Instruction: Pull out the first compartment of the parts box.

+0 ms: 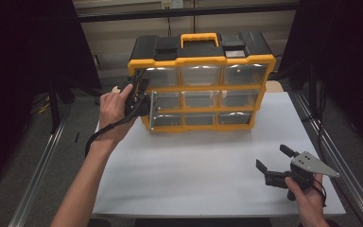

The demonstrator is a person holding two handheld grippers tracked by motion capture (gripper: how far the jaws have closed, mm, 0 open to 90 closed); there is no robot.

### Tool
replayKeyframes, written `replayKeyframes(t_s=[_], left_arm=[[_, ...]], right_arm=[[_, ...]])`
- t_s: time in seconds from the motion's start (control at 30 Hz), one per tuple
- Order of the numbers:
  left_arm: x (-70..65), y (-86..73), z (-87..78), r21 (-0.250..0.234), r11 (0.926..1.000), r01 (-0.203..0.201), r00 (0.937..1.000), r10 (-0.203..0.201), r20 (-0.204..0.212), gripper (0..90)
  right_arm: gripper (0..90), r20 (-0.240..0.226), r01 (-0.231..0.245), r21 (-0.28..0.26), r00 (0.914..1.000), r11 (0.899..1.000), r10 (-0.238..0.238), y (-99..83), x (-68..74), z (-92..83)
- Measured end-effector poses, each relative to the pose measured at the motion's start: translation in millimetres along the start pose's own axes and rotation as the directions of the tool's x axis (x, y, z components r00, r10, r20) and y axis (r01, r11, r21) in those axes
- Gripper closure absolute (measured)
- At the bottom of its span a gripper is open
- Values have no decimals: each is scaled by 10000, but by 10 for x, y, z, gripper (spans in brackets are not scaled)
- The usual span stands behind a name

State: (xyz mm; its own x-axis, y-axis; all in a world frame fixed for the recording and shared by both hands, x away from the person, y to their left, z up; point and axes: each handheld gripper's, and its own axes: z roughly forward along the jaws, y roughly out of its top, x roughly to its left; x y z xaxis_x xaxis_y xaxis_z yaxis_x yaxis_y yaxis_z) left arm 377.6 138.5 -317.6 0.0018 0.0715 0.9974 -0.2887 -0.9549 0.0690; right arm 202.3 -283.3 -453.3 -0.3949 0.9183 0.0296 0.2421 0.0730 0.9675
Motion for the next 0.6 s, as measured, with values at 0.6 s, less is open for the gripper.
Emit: replayKeyframes(t_s=[0.6], left_arm=[[44,28,-4,237,9981,-572,9976,581,-387,776]], right_arm=[[6,-30,60,-35,10000,10000,-60,1,0,-1]])
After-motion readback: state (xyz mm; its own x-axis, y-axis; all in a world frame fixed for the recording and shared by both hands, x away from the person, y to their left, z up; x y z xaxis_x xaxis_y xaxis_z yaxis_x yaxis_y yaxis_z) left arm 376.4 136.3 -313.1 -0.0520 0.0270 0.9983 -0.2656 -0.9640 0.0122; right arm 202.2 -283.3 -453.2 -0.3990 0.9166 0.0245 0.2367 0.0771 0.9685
